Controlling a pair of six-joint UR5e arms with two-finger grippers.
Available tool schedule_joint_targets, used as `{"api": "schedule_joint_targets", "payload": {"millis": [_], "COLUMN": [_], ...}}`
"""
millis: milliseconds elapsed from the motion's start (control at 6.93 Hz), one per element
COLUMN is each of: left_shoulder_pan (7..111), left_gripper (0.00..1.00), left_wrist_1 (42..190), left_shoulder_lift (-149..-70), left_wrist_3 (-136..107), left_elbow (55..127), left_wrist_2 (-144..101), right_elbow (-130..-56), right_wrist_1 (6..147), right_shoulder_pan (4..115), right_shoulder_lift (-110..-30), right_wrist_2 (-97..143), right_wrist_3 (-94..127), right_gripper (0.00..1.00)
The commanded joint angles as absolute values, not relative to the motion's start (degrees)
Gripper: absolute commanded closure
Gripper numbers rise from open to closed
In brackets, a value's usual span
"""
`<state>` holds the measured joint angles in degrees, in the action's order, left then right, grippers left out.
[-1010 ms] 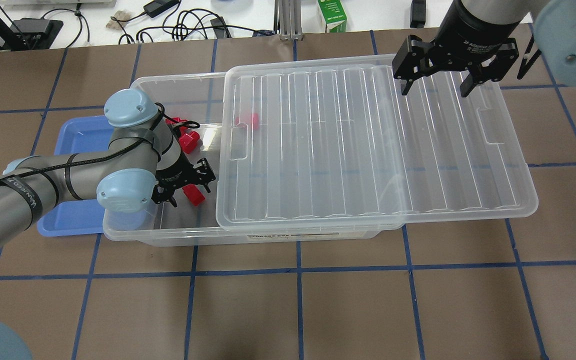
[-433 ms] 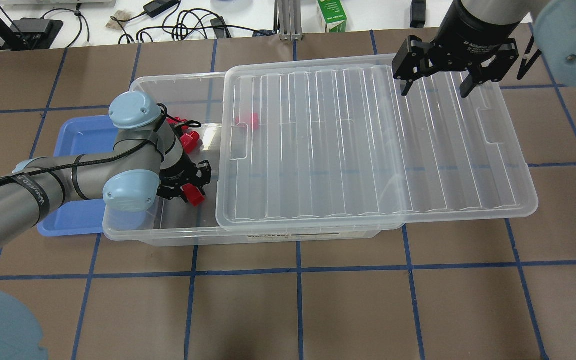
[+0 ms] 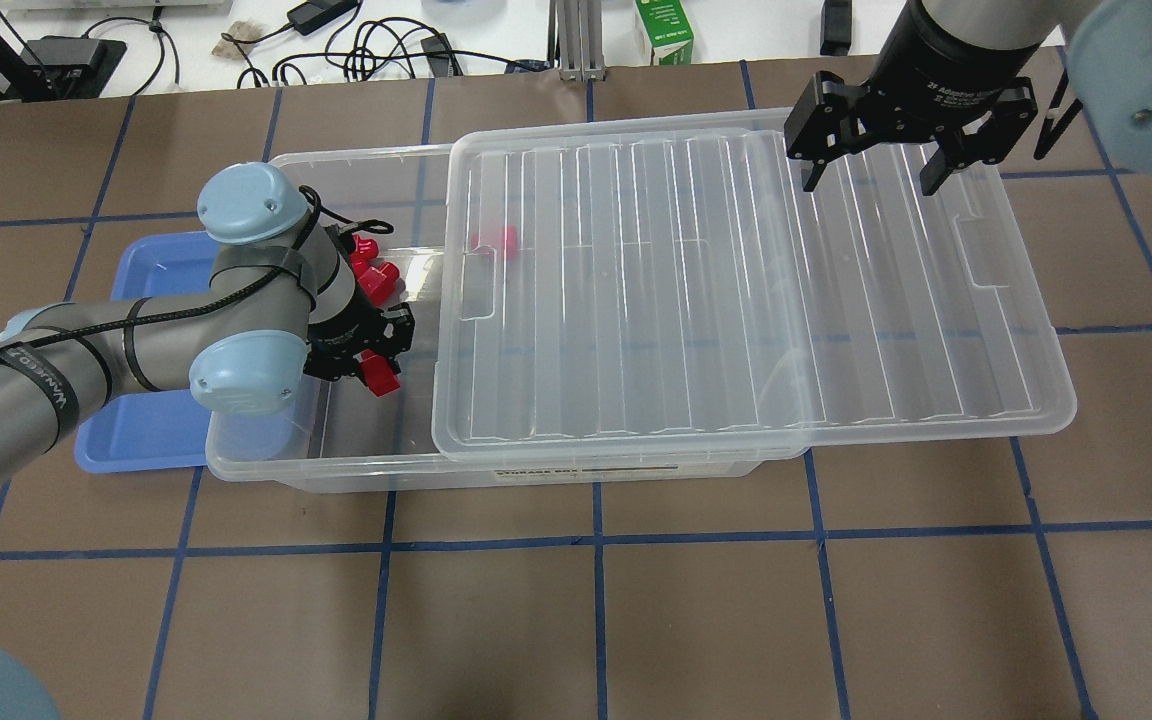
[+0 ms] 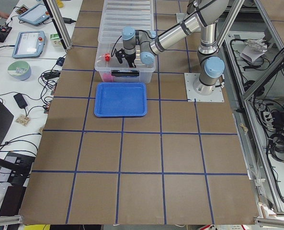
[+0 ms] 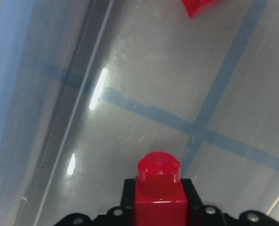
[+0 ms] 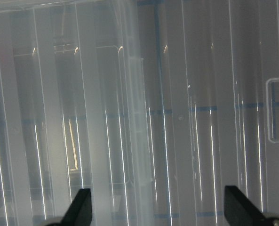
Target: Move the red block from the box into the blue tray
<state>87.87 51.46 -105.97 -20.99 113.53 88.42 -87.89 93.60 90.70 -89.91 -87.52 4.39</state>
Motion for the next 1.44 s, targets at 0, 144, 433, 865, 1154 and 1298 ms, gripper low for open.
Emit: {"api": "schedule_joint_targets", "payload": {"millis": [0,144,433,865,1154,1298], "left_shoulder_pan": [88.1,87.4,79.1,64.9,62.6,62.1], "left_gripper": [0.92,0.92,0.92,0.92,0.92,0.92], "left_wrist_1": [65.2,73.7,82.8,78.3,65.9,61.4], "left_shoulder_lift": [-100.3,-98.8,-98.5,-104.3,-110.2,-111.1], "left_wrist_3": [-20.8,-17.7,-2.0,21.9,26.2,26.3], "left_elbow": [105.3,98.5,90.4,92.7,99.0,101.7], "left_wrist_2": [88.1,88.3,88.2,87.0,86.3,86.2], "right_elbow": [-87.9,-87.9,-87.9,-87.9,-87.9,-87.9], "right_wrist_1": [93.6,93.6,93.6,93.6,93.6,93.6], "right_shoulder_pan": [90.7,90.7,90.7,90.7,90.7,90.7], "right_shoulder_lift": [-89.9,-89.9,-89.9,-89.9,-89.9,-89.8], "right_wrist_2": [-87.5,-87.5,-87.5,-87.5,-87.5,-87.5], "right_wrist_3": [4.4,4.4,4.4,4.4,4.3,4.3], "right_gripper": [0.00,0.00,0.00,0.00,0.00,0.00]}}
